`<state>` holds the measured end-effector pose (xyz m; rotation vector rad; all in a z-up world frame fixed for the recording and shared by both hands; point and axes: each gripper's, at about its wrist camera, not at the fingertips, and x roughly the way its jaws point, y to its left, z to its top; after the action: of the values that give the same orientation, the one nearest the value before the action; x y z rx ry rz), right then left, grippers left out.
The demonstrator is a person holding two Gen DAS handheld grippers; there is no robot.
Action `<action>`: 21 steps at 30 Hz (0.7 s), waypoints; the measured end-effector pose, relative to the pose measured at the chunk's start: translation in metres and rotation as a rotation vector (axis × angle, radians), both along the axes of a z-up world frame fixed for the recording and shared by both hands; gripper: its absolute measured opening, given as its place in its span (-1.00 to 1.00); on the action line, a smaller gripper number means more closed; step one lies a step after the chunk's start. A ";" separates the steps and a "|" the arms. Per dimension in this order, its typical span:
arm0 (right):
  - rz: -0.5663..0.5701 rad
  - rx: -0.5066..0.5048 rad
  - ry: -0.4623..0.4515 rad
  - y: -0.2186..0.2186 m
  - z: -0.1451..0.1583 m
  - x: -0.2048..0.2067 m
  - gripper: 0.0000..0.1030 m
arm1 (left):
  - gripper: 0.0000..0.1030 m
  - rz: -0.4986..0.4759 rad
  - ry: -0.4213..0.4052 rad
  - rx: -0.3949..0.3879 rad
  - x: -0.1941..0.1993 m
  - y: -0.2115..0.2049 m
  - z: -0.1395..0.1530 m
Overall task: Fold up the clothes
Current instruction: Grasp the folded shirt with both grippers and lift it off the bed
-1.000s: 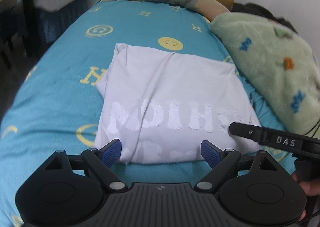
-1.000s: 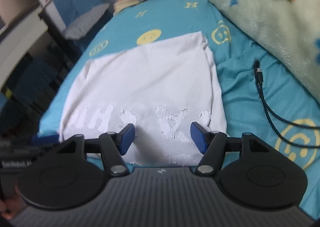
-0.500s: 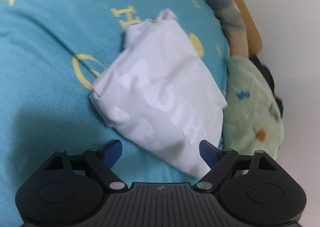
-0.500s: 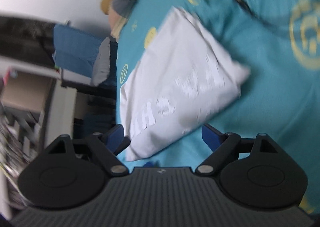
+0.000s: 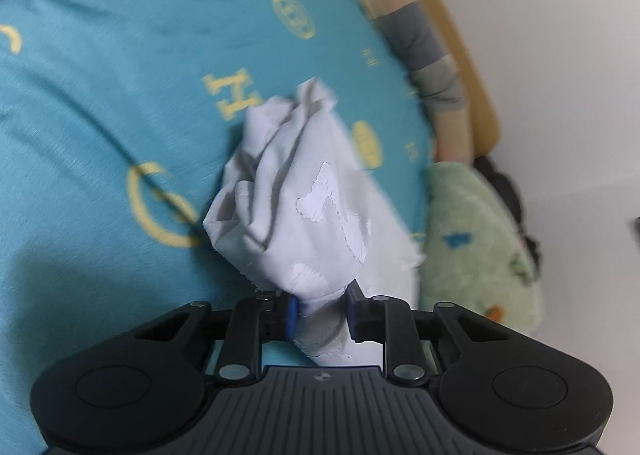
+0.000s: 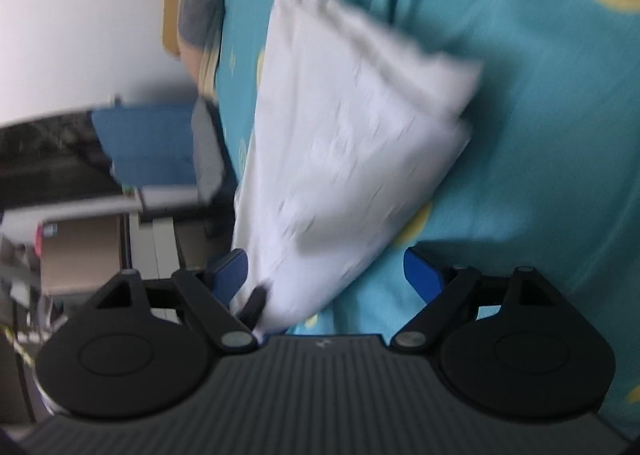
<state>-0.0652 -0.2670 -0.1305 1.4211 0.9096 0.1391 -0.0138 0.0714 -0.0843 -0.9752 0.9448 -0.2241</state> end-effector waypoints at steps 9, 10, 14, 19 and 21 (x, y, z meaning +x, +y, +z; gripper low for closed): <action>-0.099 -0.157 -0.030 -0.019 0.006 0.009 -0.50 | -0.57 0.020 0.005 -0.034 0.010 0.001 0.001; -0.101 -0.169 -0.043 -0.021 0.008 0.007 -0.56 | -0.57 0.018 0.006 -0.034 0.011 0.001 0.001; -0.118 -0.206 -0.146 -0.023 0.027 -0.001 -0.71 | -0.58 0.015 0.000 -0.064 0.012 0.005 0.011; -0.138 -0.275 -0.287 -0.029 0.072 -0.026 -0.72 | -0.60 -0.019 -0.019 -0.115 0.011 0.004 0.047; -0.161 -0.271 -0.327 -0.034 0.092 -0.035 -0.72 | -0.61 -0.048 -0.025 -0.147 0.011 -0.001 0.066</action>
<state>-0.0998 -0.3012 -0.0387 1.1708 0.5200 0.1179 -0.0031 0.0700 -0.0183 -1.0826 0.9390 -0.3494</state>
